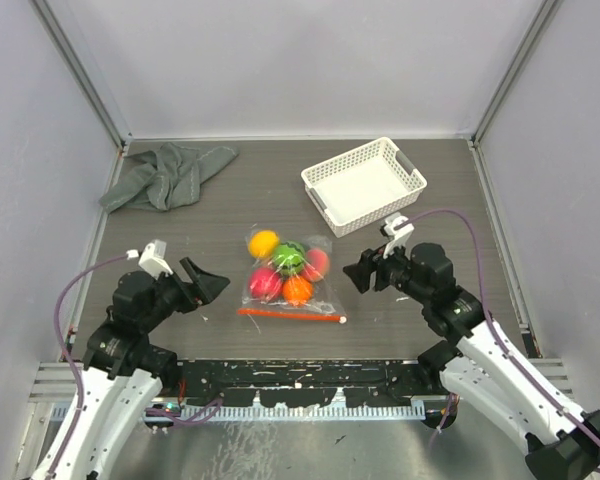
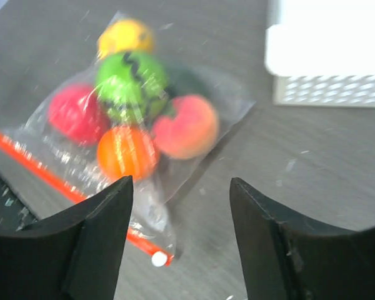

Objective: Place the food in the zip-top bag and seal the zipper
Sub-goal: Place the zipper food storage bag at the center of the board, then reset both arms

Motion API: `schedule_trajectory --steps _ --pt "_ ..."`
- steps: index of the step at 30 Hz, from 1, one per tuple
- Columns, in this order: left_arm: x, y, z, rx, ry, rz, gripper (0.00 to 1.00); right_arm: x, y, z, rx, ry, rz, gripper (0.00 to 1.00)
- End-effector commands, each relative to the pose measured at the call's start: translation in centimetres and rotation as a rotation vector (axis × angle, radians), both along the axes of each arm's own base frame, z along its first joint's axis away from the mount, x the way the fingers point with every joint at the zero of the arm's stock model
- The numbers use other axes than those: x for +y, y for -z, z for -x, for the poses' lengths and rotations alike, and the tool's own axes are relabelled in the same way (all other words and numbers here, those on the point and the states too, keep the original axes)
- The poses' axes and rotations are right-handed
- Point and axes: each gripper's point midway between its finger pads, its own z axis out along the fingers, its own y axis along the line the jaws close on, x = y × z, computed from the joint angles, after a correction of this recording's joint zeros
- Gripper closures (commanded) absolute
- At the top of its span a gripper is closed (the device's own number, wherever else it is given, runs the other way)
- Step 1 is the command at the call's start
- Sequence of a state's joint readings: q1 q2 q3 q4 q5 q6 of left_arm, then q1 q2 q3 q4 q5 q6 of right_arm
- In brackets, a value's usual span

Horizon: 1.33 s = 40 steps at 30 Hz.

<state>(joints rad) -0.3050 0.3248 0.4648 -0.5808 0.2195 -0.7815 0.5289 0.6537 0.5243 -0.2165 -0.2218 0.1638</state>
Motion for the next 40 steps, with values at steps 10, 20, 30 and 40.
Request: schedule_trajectory --steps 10,20,30,40 --pt "7.0 -13.9 -0.2 -0.448 -0.217 -0.288 0.02 -15.4 -13.4 -2.8 -0.343 0.828 0.094 0.0" --pt "10.8 -15.8 -1.7 -0.594 -0.414 -0.424 0.02 -19.3 -14.0 -0.7 -0.454 0.986 0.056 0.0" --pt "11.5 -14.1 -1.9 -0.552 -0.434 -0.468 0.02 -20.1 -14.3 0.7 -0.511 1.0 -0.02 0.0" --pt "11.5 -13.8 -2.3 -0.533 -0.424 -0.486 0.02 -19.4 -14.1 0.4 -0.5 0.962 -0.002 0.0"
